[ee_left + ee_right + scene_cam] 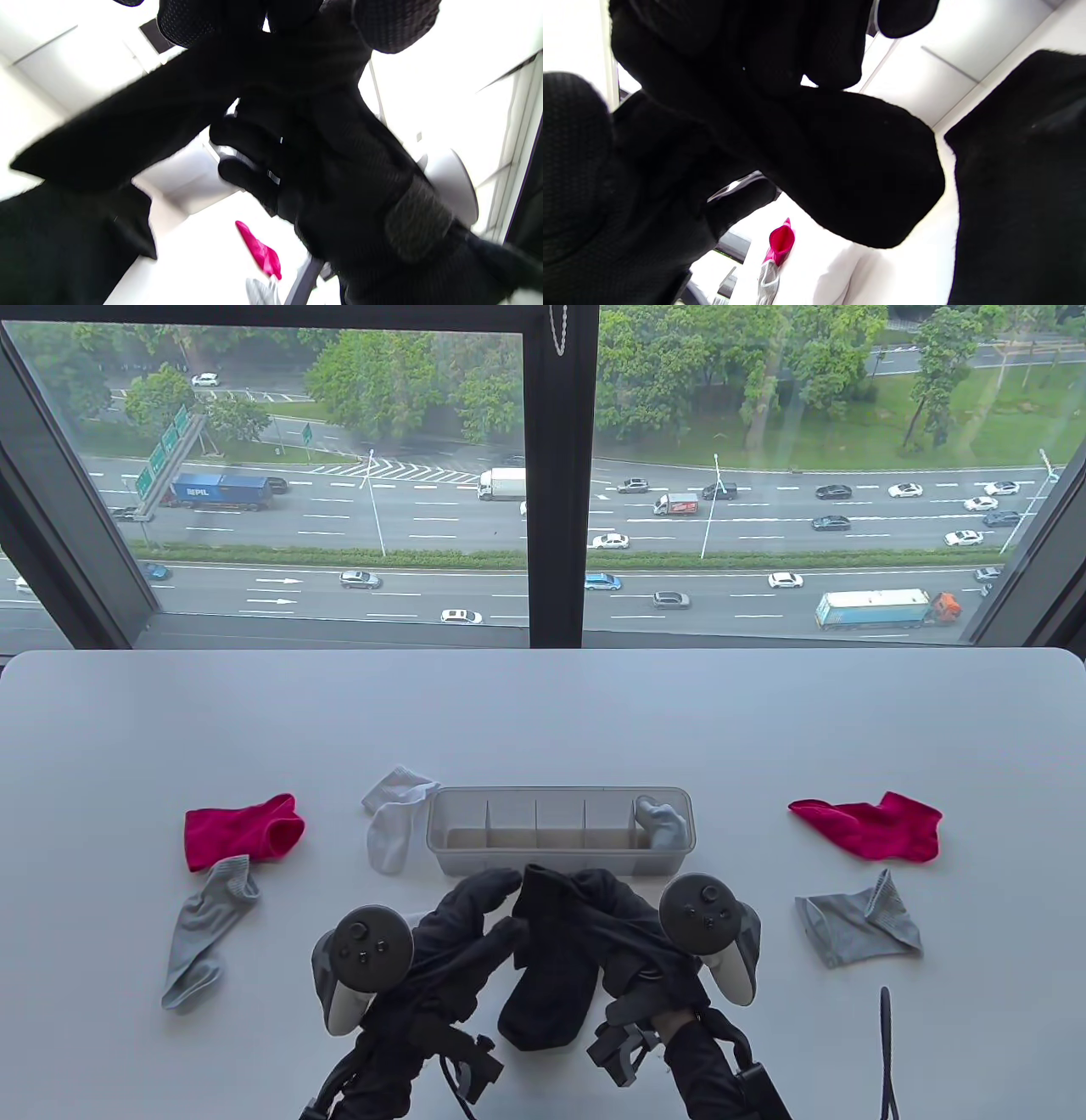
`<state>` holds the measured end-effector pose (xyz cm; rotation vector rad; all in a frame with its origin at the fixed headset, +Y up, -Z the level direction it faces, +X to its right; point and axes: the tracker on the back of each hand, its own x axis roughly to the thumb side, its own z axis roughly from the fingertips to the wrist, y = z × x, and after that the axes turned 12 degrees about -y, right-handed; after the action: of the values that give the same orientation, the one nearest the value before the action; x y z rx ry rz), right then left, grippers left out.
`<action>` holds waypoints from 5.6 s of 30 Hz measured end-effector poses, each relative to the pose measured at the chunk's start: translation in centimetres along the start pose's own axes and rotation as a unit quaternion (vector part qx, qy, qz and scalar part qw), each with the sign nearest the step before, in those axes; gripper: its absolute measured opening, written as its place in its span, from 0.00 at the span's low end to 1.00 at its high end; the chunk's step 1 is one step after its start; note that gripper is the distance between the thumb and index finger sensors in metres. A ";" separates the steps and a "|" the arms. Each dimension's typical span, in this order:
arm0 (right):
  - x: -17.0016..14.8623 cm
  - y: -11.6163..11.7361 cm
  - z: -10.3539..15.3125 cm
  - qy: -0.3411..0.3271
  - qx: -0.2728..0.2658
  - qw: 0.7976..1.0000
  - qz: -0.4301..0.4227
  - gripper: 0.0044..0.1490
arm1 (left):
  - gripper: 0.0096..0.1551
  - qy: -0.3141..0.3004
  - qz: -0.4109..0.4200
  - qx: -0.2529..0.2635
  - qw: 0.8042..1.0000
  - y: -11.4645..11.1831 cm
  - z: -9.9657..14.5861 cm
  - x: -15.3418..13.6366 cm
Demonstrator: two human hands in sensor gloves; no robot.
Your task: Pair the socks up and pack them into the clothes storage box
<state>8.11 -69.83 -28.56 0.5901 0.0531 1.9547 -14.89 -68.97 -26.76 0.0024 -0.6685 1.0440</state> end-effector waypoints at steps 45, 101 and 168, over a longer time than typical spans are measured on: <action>-1.3 -3.4 0.7 -0.036 -0.019 0.998 -0.048 0.44 | 0.25 0.051 0.026 0.007 0.998 1.3 0.2 -1.7; -5.2 0.7 -1.6 0.321 0.042 0.914 0.246 0.42 | 0.22 0.325 -0.075 -0.133 0.933 -6.1 -4.6 -5.9; -0.9 -0.4 -1.8 0.064 0.049 0.996 0.042 0.46 | 0.22 0.106 -0.008 -0.040 0.993 -0.2 -3.3 -2.1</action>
<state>7.95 -70.01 -30.61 0.5378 0.2076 2.0780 -13.76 -69.68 -30.40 -0.1714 -0.5156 0.9859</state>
